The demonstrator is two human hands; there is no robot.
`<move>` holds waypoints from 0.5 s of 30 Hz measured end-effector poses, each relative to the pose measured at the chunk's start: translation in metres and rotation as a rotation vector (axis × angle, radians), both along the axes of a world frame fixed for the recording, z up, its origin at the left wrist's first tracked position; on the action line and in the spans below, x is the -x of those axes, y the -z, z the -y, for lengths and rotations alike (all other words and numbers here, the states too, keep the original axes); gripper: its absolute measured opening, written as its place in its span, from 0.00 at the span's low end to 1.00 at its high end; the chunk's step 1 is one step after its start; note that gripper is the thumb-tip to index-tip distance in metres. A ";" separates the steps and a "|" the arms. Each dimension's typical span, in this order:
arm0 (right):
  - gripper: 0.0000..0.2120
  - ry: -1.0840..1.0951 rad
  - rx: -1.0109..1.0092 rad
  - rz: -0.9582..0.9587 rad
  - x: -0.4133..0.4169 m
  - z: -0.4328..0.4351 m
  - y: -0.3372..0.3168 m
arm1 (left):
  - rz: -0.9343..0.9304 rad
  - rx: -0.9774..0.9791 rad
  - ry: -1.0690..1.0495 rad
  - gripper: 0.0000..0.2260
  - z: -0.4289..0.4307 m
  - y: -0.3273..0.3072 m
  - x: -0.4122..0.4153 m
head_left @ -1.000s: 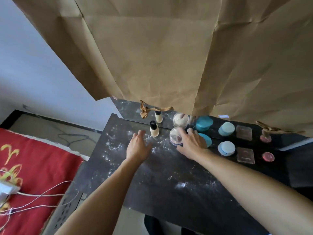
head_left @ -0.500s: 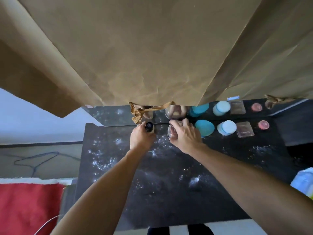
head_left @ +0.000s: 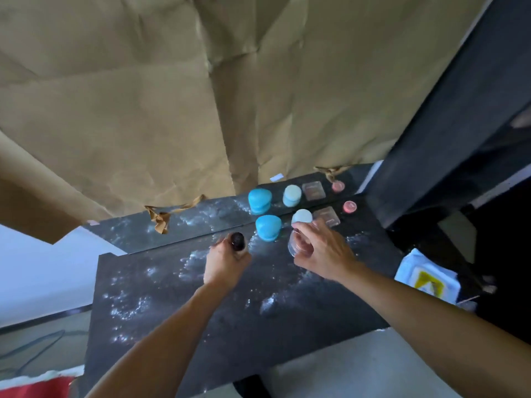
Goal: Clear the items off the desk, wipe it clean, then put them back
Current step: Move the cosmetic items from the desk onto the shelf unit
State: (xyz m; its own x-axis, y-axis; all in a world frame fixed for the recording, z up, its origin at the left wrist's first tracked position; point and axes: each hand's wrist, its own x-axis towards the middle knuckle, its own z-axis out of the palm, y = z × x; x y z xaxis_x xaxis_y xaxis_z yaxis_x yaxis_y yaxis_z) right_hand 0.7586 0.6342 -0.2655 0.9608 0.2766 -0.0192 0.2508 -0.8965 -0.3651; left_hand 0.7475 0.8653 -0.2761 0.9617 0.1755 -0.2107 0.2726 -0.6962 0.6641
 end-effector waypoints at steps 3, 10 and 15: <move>0.29 0.062 -0.027 0.014 0.025 0.063 -0.017 | 0.064 0.000 0.018 0.09 0.074 -0.023 0.014; 0.34 0.220 -0.053 0.095 0.077 0.223 -0.059 | 0.252 0.027 0.125 0.11 0.244 -0.072 0.043; 0.33 0.301 -0.119 0.187 0.071 0.309 -0.107 | 0.362 0.044 0.290 0.09 0.326 -0.115 0.038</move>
